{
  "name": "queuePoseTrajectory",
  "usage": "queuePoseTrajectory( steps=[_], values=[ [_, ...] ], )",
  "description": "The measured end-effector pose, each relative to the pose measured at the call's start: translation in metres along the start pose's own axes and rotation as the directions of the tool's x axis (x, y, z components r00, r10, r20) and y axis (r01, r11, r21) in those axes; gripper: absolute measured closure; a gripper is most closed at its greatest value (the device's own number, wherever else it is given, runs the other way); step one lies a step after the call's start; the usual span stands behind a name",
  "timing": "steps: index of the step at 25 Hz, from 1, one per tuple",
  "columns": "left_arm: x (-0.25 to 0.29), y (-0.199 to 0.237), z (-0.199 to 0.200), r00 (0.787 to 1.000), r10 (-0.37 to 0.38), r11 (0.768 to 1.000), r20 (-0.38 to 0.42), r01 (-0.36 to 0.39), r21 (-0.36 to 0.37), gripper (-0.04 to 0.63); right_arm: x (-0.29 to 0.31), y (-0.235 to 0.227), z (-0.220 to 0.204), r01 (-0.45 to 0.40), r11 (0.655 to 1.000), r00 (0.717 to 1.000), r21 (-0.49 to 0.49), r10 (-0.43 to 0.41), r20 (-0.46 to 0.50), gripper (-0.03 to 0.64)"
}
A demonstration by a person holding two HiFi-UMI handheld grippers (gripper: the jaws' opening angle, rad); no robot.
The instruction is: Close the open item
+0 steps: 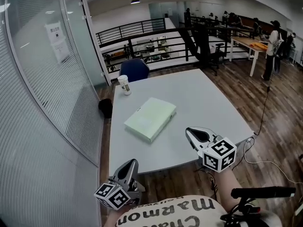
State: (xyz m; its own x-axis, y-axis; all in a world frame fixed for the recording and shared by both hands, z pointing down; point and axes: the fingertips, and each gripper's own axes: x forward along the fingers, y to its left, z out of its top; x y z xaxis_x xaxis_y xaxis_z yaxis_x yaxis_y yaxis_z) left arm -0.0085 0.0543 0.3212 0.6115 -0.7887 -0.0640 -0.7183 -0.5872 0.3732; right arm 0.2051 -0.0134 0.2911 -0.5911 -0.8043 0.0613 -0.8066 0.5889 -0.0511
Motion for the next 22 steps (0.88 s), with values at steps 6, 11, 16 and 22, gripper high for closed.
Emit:
queuePoseTrajectory(
  steps=[6,11,16,22],
  values=[
    [-0.064,0.011,0.014,0.999,-0.034,0.999,-0.039,0.034,0.019,0.604,-0.011,0.046,-0.009,0.076,0.996,0.997,0.041,-0.075,-0.013,0.621],
    [-0.121,0.017,0.019,0.999,-0.024,1.000,-0.038,0.024,0.012,0.605,-0.024,0.101,-0.014,0.091,0.995,0.996,0.046,-0.091,-0.006,0.621],
    [-0.163,0.011,0.011,0.997,-0.054,0.998,-0.053,0.053,-0.015,0.604,-0.045,0.147,-0.024,0.113,0.993,0.992,0.027,-0.112,-0.053,0.621],
    [-0.205,0.007,0.005,0.997,-0.068,0.997,-0.045,0.067,-0.037,0.606,-0.066,0.185,-0.030,0.132,0.991,0.988,0.015,-0.131,-0.080,0.621]
  ],
)
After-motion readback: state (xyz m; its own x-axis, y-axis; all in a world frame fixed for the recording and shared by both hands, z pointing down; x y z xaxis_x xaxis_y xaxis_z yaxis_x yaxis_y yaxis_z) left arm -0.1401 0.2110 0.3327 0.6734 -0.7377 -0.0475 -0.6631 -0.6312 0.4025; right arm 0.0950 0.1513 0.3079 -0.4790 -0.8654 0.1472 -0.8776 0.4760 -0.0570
